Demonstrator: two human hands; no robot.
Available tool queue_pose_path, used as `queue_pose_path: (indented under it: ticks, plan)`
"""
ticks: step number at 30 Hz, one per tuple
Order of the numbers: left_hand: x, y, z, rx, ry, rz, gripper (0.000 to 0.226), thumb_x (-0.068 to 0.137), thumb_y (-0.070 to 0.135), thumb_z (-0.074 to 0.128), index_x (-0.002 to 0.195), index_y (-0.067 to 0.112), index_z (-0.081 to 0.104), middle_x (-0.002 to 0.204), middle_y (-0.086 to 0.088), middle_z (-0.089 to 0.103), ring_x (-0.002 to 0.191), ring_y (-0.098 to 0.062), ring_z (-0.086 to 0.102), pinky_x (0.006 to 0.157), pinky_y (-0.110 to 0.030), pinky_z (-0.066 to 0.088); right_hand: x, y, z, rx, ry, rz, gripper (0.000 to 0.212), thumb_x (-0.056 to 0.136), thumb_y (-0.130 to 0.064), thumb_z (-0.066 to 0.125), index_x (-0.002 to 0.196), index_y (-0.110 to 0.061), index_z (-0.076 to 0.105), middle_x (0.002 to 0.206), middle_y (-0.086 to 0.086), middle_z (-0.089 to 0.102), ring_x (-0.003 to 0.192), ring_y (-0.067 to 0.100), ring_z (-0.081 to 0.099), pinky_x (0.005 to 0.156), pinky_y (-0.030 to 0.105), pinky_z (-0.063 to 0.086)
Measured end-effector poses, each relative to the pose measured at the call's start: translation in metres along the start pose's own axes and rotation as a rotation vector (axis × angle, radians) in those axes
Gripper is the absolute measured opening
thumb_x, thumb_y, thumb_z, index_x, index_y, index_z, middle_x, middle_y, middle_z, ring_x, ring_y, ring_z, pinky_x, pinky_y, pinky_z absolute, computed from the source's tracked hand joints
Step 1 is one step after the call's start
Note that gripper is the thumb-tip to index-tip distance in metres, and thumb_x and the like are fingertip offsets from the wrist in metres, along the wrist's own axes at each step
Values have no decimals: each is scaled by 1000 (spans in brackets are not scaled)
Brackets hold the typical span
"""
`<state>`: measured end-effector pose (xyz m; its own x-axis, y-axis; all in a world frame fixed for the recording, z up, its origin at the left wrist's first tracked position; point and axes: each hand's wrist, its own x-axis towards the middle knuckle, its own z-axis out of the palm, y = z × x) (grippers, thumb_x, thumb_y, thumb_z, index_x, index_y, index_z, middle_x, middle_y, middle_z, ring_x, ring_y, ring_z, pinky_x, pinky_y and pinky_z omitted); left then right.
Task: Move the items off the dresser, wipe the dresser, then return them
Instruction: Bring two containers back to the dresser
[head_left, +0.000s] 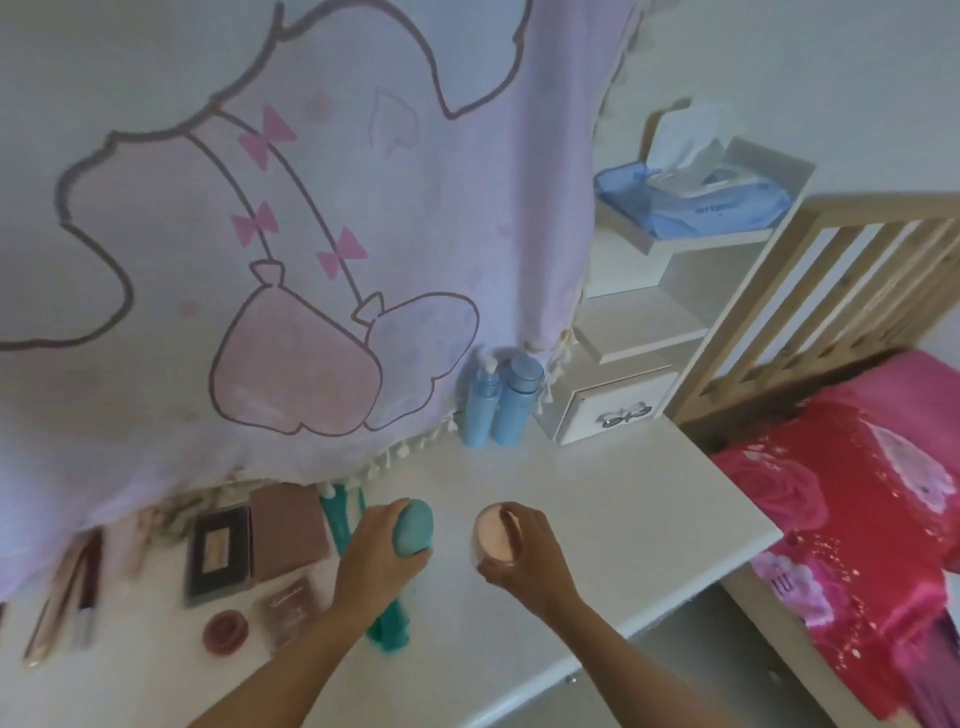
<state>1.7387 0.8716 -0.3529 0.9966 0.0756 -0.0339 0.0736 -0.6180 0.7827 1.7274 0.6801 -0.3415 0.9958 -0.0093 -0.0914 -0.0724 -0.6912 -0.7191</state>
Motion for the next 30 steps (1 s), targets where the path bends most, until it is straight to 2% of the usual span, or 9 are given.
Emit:
queue_pose_path:
  ticks: [2,7,12,19,23,25,26,28,30]
  plan:
    - [28,-3,4,7,39,0,62,73,23,75,128,16,48,122,-3,49,116,-19,48,94,-26,36,31,-3,2,-36,-31,-1,83,53,-43,64,127,-10,46,121,7,49,112,22,48,90,16,31]
    - [77,-14,17,36,92,-19,63,70,20,77,127,14,50,119,-5,51,112,-23,50,88,-27,39,99,-5,16,-120,-69,-48,73,66,-32,77,128,-17,43,125,-1,49,114,17,47,87,14,25]
    - [99,-24,29,170,159,96,90,31,25,92,108,23,47,92,-6,65,80,-26,68,58,-24,55,136,-12,37,-117,-102,-81,69,67,-28,77,126,-14,44,125,2,49,110,20,47,92,20,34]
    - [113,-24,37,244,204,89,94,26,21,93,107,17,47,90,-15,64,85,-23,59,60,-29,55,159,-12,52,-117,-136,-69,67,69,-30,75,126,-16,44,126,4,47,112,24,47,93,29,40]
    - [101,-23,42,320,233,-8,92,32,23,93,111,17,47,98,-20,63,82,-36,67,56,-34,56,163,-12,51,-109,-171,-71,65,71,-28,73,129,-19,42,128,6,42,116,27,44,92,31,40]
    - [87,-19,43,362,284,-61,87,40,20,92,117,13,51,108,-20,62,91,-36,66,61,-35,56,160,-9,47,-105,-195,-81,67,73,-26,72,131,-20,39,129,9,37,118,30,42,92,33,40]
    - [76,-14,42,358,312,-101,83,51,21,89,124,11,52,119,-20,58,102,-36,63,70,-37,56,158,-7,44,-116,-202,-106,70,73,-26,72,133,-20,36,130,11,35,119,31,41,93,33,40]
    - [53,-2,38,300,347,-238,73,77,27,72,140,17,37,143,-12,36,126,-29,45,93,-35,47,150,-2,36,-174,-209,-154,74,77,-27,70,138,-20,30,139,13,26,125,32,35,97,33,38]
    - [26,4,39,279,370,-342,67,86,31,60,144,23,28,148,-7,26,132,-24,37,99,-33,41,140,1,31,-226,-196,-226,72,81,-29,67,141,-19,29,148,14,17,131,32,27,103,34,34]
